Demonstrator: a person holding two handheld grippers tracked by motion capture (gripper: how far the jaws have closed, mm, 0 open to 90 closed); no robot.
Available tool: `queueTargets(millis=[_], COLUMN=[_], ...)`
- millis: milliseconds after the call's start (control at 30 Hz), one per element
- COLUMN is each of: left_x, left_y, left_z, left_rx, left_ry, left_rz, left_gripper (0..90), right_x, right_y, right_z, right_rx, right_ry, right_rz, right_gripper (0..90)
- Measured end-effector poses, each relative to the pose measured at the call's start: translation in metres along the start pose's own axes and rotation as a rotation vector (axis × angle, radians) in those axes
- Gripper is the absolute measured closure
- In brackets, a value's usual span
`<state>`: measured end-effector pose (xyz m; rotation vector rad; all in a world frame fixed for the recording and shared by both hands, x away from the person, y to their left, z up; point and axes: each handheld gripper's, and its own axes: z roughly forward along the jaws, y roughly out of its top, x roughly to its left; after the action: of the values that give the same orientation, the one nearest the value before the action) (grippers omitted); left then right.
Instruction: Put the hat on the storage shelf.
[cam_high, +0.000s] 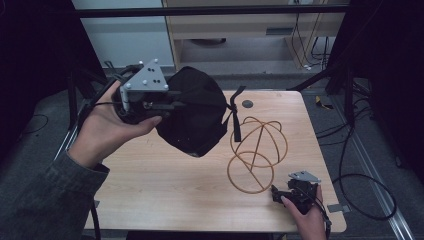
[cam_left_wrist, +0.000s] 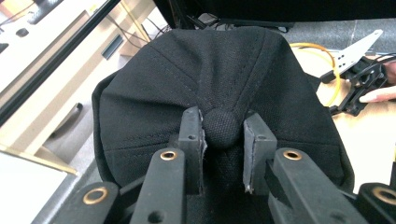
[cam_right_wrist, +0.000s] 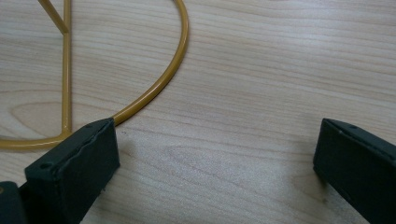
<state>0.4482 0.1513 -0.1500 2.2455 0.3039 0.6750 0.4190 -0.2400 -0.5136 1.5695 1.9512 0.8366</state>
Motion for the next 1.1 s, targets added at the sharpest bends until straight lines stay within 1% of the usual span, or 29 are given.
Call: queueTargets(millis=[33,67,100,167,200,233,300,333,367,400,433,467,500,533,567,600,633,733,767,833,900,967,1033,1100], left_x=[0.0,-0.003,-0.005,-0.006,-0.009,-0.009,-0.011,-0.013,-0.013,-0.014,-0.016,-0.019,-0.019,-0.021,-0.021,-0.022,-0.022,-0.025,-0.025,-0.028,-0.032,-0.033,-0.037,-0.038], left_y=[0.0,0.009,0.014,0.017,0.025,0.025,0.033,0.038,0.038,0.041,0.044,0.049,0.049,0.055,0.055,0.061,0.061,0.072,0.072,0.077,0.083,0.085,0.089,0.09], left_z=[0.0,0.003,0.005,0.006,0.01,0.01,0.016,0.02,0.02,0.024,0.027,0.034,0.034,0.038,0.038,0.043,0.043,0.053,0.053,0.058,0.066,0.069,0.077,0.079], left_rx=[0.0,-0.005,-0.009,-0.011,-0.011,-0.011,-0.026,-0.024,-0.024,-0.026,-0.022,-0.013,-0.013,-0.003,-0.003,-0.003,-0.003,0.011,0.011,0.009,0.011,0.011,0.01,0.015], left_ry=[0.0,-0.008,-0.012,-0.015,-0.02,-0.02,-0.03,-0.04,-0.04,-0.047,-0.052,-0.062,-0.062,-0.064,-0.064,-0.072,-0.072,-0.097,-0.097,-0.108,-0.126,-0.13,-0.139,-0.142], left_rz=[0.0,0.014,0.02,0.024,0.035,0.035,0.04,0.047,0.047,0.051,0.056,0.066,0.066,0.073,0.073,0.075,0.075,0.086,0.086,0.088,0.089,0.093,0.091,0.091], left_gripper=[73.0,73.0,73.0,73.0,72.9,72.9,73.0,73.0,73.0,73.0,73.0,73.0,73.0,73.0,73.0,73.0,73.0,73.0,73.0,72.9,72.9,72.9,72.9,72.9], right_x=[0.0,0.0,0.0,0.0,0.0,0.0,0.0,0.0,0.0,0.0,0.0,0.0,0.0,0.0,0.0,0.0,0.0,0.0,0.0,0.0,0.0,0.0,0.0,0.0], right_y=[0.0,0.0,0.0,0.0,0.0,0.0,0.0,0.0,0.0,0.0,0.0,0.0,0.0,0.0,0.0,0.0,0.0,0.0,0.0,0.0,0.0,0.0,0.0,0.0], right_z=[0.0,0.0,0.0,0.0,0.0,0.0,0.0,0.0,0.0,0.0,0.0,0.0,0.0,0.0,0.0,0.0,0.0,0.0,0.0,0.0,0.0,0.0,0.0,0.0], right_rx=[0.0,0.001,0.001,0.001,-0.001,-0.001,-0.002,-0.002,-0.002,-0.002,-0.002,-0.002,-0.002,-0.002,-0.002,-0.002,-0.002,-0.003,-0.003,-0.002,-0.003,-0.002,-0.002,-0.002], right_ry=[0.0,0.0,0.0,0.002,0.002,0.002,0.002,0.002,0.002,0.002,0.002,0.002,0.002,0.002,0.002,0.002,0.002,0.002,0.002,0.002,0.002,0.002,0.002,0.002], right_rz=[0.0,0.003,0.002,0.003,0.004,0.004,0.003,0.003,0.003,0.003,0.003,0.004,0.004,0.004,0.004,0.003,0.003,0.003,0.003,0.003,0.003,0.003,0.004,0.004], right_gripper=[0.4,0.4,0.4,0.4,0.4,0.4,0.4,0.4,0.4,0.4,0.4,0.4,0.4,0.4,0.4,0.4,0.4,0.4,0.4,0.4,0.4,0.4,0.4,0.4])
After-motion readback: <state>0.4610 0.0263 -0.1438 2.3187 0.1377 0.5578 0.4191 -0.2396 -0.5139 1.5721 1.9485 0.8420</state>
